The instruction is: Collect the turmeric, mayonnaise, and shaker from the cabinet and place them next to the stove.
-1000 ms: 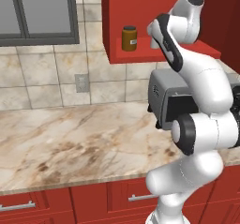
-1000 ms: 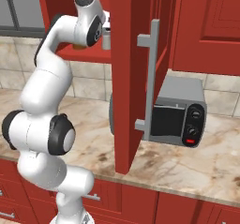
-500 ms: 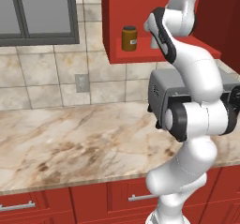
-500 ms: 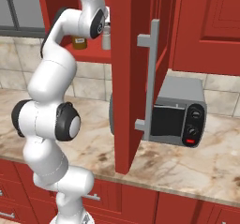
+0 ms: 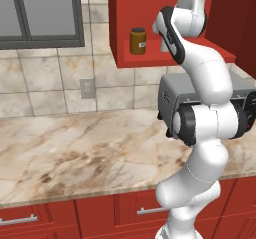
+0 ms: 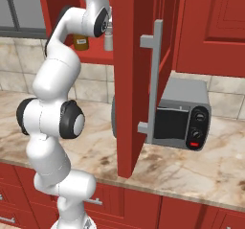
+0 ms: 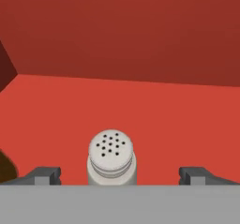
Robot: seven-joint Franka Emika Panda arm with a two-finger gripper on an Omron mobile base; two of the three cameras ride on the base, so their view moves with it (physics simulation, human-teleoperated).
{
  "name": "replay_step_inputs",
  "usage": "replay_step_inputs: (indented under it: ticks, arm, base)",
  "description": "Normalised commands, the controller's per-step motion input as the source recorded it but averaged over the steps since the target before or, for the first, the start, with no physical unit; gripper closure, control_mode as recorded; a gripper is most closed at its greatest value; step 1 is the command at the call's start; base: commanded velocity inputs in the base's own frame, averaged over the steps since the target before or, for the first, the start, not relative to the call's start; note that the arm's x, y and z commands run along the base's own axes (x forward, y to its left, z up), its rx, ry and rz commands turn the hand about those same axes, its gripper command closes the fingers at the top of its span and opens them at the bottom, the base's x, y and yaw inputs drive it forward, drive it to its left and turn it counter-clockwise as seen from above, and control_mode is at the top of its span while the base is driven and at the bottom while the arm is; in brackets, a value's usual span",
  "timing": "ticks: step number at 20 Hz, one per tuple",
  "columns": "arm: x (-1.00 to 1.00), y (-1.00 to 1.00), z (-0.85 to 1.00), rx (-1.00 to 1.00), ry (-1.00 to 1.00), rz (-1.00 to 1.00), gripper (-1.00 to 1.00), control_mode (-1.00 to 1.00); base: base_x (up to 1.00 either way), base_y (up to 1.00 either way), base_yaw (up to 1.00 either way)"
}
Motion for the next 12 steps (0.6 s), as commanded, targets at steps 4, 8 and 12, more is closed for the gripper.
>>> replay_step_inputs:
  ticks: [4, 8, 12]
  arm:
    - [0.0, 0.0, -0.13, 0.0, 0.0, 0.0, -1.0, -1.0]
    - [0.01, 0.0, -0.08, 0.0, 0.0, 0.0, -1.0, -1.0]
    - [0.03, 0.03, -0.07, 0.0, 0.0, 0.0, -1.0, -1.0]
  base:
    - [0.0, 0.0, 0.0]
    - [0.0, 0.0, 0.0]
    - [0.0, 0.0, 0.0]
